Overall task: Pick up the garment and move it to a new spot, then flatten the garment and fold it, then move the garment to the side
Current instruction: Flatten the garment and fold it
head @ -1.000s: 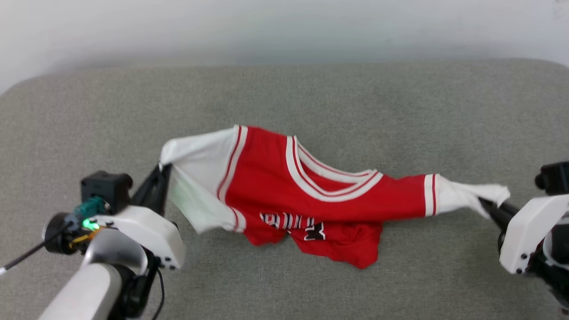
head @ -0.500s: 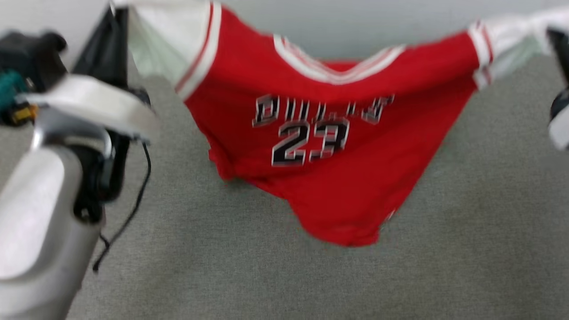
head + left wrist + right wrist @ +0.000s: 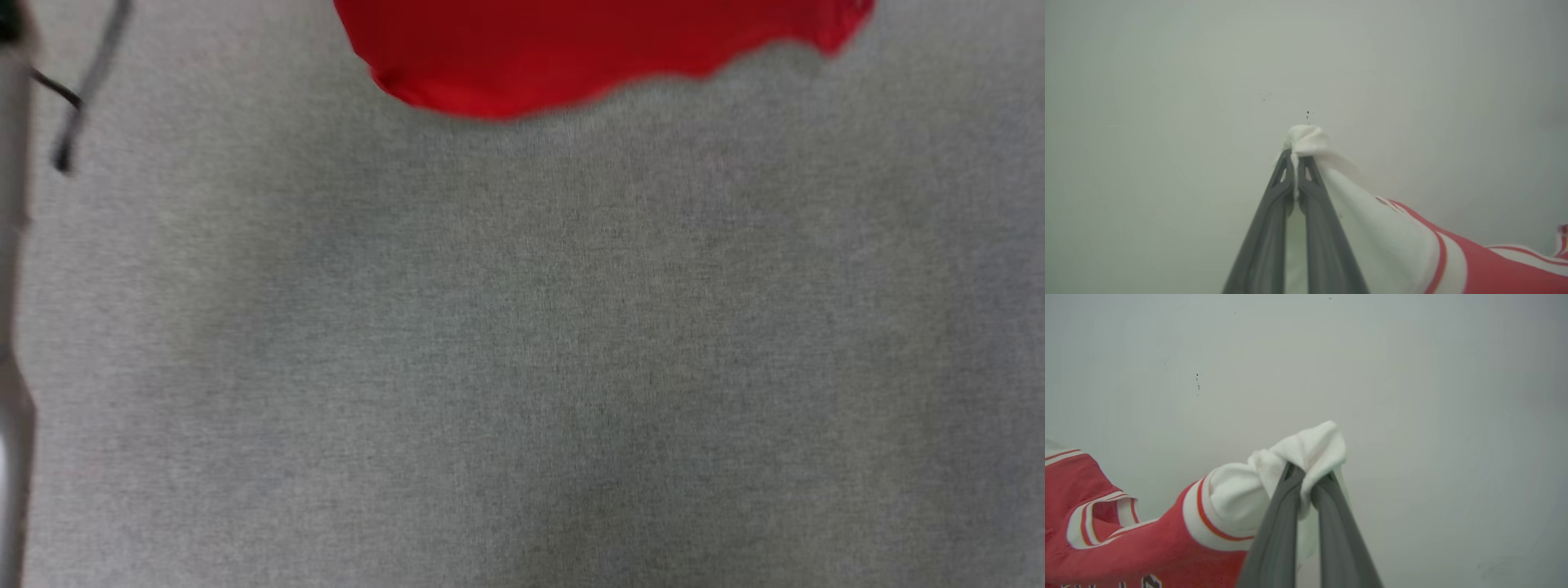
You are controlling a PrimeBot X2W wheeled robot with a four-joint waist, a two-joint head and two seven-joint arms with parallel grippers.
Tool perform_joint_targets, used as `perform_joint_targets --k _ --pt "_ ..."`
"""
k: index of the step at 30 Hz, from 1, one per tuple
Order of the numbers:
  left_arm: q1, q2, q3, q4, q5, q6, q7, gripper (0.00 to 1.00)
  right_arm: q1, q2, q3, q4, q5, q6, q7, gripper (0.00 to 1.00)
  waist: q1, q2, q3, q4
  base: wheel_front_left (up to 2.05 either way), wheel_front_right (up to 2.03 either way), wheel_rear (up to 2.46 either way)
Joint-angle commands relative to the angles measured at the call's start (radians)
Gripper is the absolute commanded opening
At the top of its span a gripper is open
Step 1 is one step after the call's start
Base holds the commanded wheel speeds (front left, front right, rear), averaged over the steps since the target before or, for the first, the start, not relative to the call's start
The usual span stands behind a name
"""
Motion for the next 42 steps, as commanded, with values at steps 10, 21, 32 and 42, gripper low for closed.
perform_joint_targets --k 10,21,32,42 --pt "-0.318 0.004 -0.006 0.186 0.048 -0.034 -0.010 0.00 -0.389 -0.029 0.131 0.269 0.044 0.000 -0.163 0.00 -0.0002 0.0000 0.229 -0.049 0.00 0.00 0.00" --pt "-0.388 -0.035 -0.021 0.449 0.028 -0.082 -0.077 0.00 -0.505 -0.014 0.300 0.540 0.112 0.000 -0.314 0.00 -0.0002 0.0000 0.325 -0.059 0.00 0.00 0.00" --pt "-0.263 -0.104 -0.029 0.743 -0.032 -0.165 -0.190 0.00 -0.372 0.023 0.473 0.766 0.204 0.000 -0.370 0.00 -0.0002 0.0000 0.279 -0.045 0.00 0.00 0.00" --pt "0.062 -0.158 -0.007 0.849 -0.086 -0.232 -0.248 0.00 -0.037 -0.007 0.630 0.814 0.340 -0.001 -0.401 0.00 -0.0002 0.0000 0.085 -0.014 0.00 0.00 0.00"
